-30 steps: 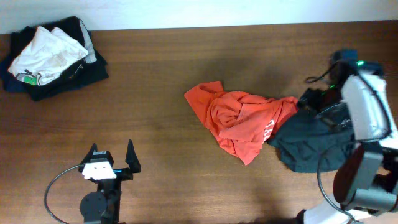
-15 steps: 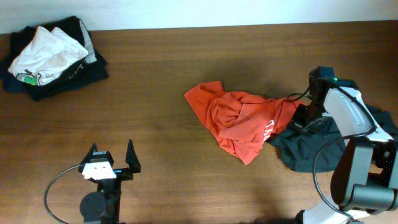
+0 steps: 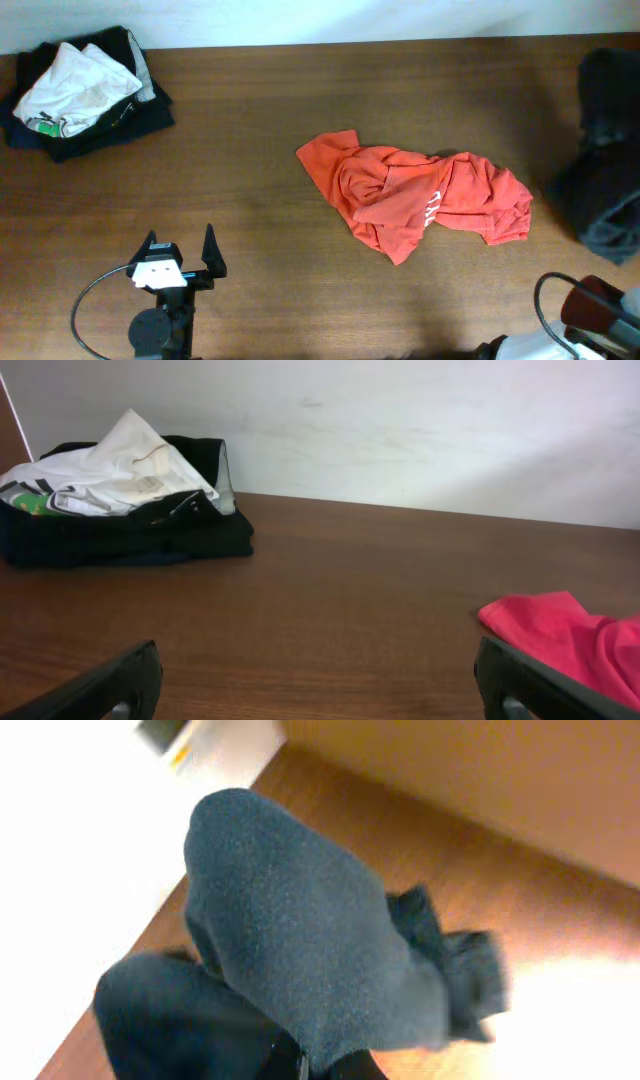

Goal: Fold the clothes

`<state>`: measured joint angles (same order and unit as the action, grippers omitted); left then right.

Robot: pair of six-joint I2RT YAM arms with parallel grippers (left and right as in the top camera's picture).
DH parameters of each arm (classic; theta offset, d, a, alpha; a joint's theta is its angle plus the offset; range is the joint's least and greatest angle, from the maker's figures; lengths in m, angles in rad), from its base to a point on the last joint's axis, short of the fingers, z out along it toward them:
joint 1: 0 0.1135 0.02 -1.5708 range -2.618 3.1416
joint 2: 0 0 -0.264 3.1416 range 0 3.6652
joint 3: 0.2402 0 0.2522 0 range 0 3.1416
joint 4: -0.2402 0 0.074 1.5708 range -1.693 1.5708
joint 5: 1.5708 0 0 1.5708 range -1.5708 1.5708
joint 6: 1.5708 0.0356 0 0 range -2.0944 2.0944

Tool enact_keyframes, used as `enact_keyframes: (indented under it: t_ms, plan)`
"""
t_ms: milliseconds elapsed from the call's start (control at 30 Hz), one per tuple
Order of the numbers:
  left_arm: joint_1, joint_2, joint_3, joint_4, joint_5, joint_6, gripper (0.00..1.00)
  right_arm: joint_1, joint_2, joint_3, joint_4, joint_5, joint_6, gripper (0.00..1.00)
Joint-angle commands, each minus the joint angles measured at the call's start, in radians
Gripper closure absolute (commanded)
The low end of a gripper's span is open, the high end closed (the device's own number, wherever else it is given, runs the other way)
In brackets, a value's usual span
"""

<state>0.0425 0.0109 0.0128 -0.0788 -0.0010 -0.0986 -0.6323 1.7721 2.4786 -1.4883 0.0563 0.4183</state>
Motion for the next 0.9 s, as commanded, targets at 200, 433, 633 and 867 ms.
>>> enact_keyframes:
  t_ms: [200, 433, 633, 867]
  plan:
    - [0.006, -0.005, -0.004, -0.004, 0.001, -0.006, 0.01, -0.207, 0.228, -0.002, -0.092, 0.249, 0.001, 0.70]
    - [0.006, -0.005, -0.004, -0.004, 0.001, -0.006, 0.01, -0.166, 0.254, -0.008, -0.095, -0.101, -0.001, 0.01]
    - [0.006, -0.005, -0.004, -0.004, 0.001, -0.006, 0.01, 0.101, 0.254, -0.008, -0.179, -0.112, -0.048, 0.01]
    - [0.006, -0.005, -0.004, -0.004, 0.001, -0.006, 0.01, 0.511, 0.179, -0.122, -0.211, -0.160, -0.205, 0.01]
